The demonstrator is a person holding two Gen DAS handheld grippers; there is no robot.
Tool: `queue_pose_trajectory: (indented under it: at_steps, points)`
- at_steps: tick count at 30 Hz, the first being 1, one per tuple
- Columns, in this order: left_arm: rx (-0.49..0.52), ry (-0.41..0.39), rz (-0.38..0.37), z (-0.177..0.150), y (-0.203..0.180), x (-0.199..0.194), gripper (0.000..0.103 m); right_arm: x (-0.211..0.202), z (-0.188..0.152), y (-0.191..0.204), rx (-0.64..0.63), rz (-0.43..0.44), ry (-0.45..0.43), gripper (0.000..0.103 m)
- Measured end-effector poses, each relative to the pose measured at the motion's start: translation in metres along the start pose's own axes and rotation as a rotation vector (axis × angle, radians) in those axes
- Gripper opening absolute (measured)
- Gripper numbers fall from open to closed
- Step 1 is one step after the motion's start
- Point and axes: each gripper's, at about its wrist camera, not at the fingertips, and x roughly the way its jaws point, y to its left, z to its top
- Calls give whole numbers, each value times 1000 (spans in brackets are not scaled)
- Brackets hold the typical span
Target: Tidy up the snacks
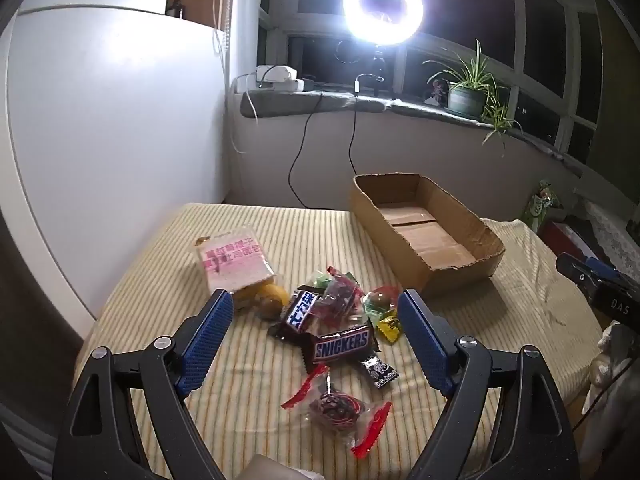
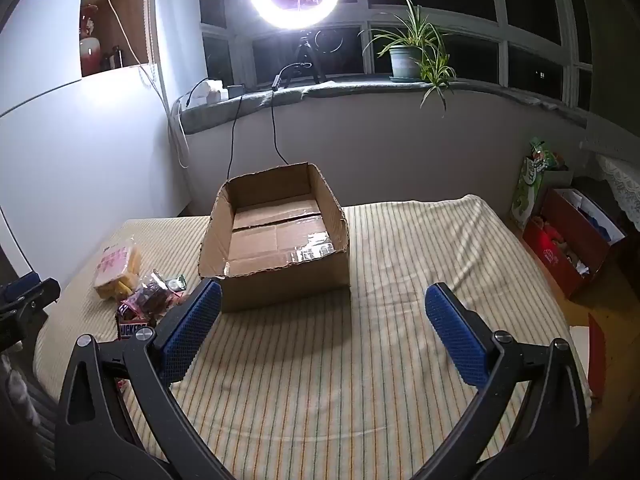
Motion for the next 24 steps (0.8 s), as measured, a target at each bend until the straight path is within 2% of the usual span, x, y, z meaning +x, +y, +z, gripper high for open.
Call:
queue_pose_trajectory:
  at_steps: [7,24]
  points:
    - [-20,6,-3,7,15,1,85,5,-2,3,7,14,18,103]
    - [-3,-3,13,-1,5,0,85,7,-6,6,1,35,49,103]
